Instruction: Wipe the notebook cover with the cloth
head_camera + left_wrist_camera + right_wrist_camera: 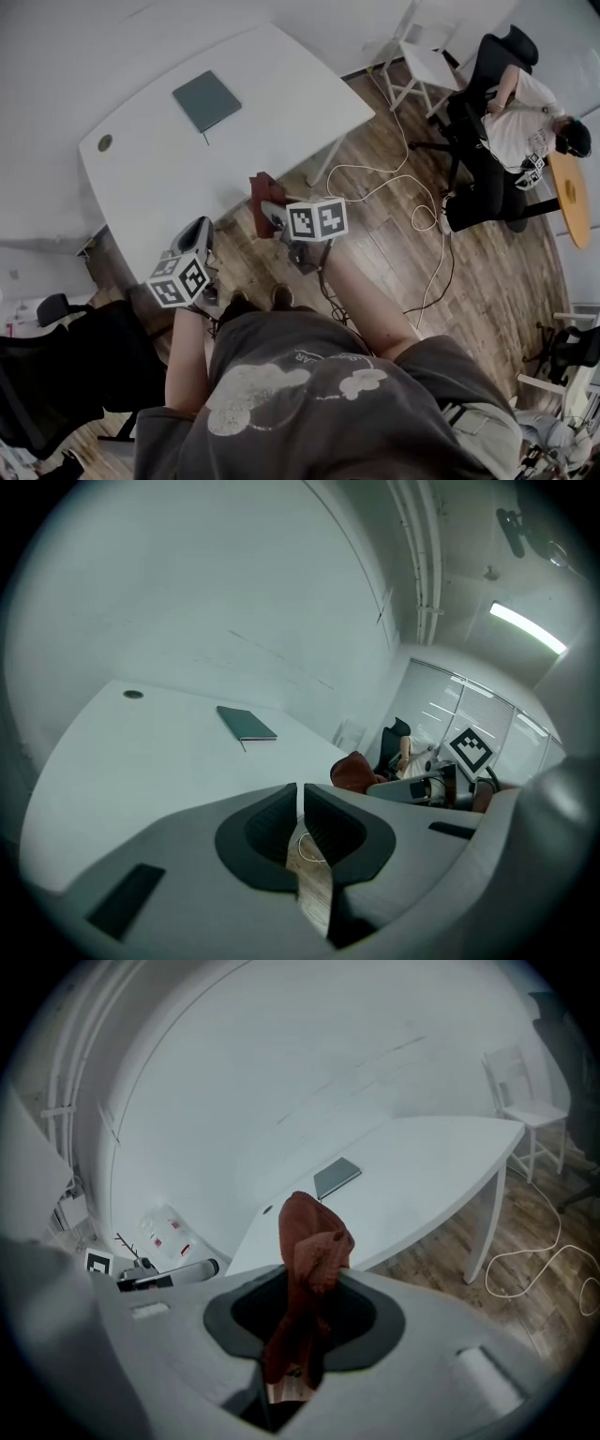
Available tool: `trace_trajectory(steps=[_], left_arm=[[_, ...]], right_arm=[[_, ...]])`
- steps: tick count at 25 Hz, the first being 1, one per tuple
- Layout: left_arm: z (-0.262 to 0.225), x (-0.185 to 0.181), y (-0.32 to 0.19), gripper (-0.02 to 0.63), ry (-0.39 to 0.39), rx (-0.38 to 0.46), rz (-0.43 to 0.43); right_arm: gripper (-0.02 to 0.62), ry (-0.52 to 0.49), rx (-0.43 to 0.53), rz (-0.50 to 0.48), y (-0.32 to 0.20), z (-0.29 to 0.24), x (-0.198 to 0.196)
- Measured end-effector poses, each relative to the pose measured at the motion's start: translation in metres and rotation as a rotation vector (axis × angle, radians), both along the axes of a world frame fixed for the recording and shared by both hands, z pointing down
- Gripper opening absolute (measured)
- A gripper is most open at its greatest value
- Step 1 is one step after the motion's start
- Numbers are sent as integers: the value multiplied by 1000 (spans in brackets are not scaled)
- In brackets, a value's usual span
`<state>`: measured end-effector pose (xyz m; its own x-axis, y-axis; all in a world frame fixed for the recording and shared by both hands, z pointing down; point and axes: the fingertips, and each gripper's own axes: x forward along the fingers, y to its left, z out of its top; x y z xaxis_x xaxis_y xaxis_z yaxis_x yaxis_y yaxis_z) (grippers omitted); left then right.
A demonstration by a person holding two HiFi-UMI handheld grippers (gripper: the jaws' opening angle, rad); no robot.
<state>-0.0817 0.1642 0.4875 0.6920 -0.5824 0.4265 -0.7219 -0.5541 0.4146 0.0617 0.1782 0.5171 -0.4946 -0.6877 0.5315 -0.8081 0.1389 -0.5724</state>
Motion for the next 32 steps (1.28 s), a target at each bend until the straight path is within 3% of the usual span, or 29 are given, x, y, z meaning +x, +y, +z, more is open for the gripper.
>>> trace_trajectory(steps=[7, 14, 21, 32], left_arm=[[-7, -11, 7, 20, -8, 59, 61], [-14, -55, 28, 20, 7, 62, 94], [-15, -111, 56, 20, 30, 66, 105], [-21, -160, 85, 20, 68, 78, 110]], right_arm=[[103, 33, 17, 29, 3, -6, -6], [104, 48, 14, 74, 17, -14, -31], [103, 71, 24, 80, 43, -21, -85], [103, 87, 38, 96, 70, -27, -136]])
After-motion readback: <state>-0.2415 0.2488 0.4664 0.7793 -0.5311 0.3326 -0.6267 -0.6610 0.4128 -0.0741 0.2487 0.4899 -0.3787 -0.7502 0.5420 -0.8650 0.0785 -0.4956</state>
